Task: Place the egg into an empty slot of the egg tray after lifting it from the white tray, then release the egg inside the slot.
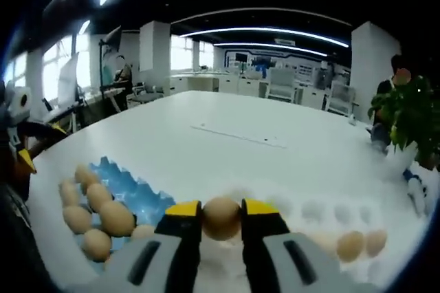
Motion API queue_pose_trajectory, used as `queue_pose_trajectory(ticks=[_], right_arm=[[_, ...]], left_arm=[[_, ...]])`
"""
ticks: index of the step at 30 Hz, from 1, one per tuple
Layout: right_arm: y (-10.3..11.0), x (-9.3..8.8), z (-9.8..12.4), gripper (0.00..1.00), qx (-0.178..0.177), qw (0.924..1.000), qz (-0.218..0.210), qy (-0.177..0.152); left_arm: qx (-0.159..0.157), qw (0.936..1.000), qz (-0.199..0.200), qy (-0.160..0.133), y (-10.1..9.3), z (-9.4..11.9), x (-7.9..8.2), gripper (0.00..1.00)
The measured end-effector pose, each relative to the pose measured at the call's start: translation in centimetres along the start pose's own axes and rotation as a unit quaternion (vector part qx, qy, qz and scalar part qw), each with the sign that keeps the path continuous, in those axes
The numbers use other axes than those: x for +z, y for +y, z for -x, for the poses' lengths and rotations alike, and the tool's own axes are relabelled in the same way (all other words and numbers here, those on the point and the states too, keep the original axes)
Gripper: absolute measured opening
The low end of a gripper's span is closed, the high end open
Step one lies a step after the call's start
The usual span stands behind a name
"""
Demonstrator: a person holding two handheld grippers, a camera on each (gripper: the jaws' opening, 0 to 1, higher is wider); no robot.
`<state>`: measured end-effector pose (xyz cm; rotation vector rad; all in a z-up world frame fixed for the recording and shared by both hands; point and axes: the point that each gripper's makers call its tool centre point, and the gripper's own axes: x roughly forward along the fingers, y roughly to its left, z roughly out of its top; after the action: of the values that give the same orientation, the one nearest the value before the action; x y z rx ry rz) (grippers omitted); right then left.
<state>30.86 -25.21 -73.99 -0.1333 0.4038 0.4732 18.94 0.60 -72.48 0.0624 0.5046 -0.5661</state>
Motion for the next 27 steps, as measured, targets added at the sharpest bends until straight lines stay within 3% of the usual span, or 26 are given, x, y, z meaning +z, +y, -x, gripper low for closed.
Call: queue_pose_trajectory(ticks=[8,16,27], right_arm=[[2.9,2.1,-0.9,0.21,0.033,0.9991,-0.019,-0.02],[8.1,3.8,-2.9,0.21,0.09,0.9952,-0.019,-0.033],[14.5,4.7,-5.1,0.21,0.153,0.9876,-0.005,-0.035]], left_arm=[[-0.004,1.0,-0.002,0.0,-0.1,0.0,0.0,0.9],[-0.006,1.0,-0.003,-0.001,0.1,0.1,0.0,0.9],[-0.011,0.9999,-0.004,0.004,0.1,0.1,-0.1,0.9]])
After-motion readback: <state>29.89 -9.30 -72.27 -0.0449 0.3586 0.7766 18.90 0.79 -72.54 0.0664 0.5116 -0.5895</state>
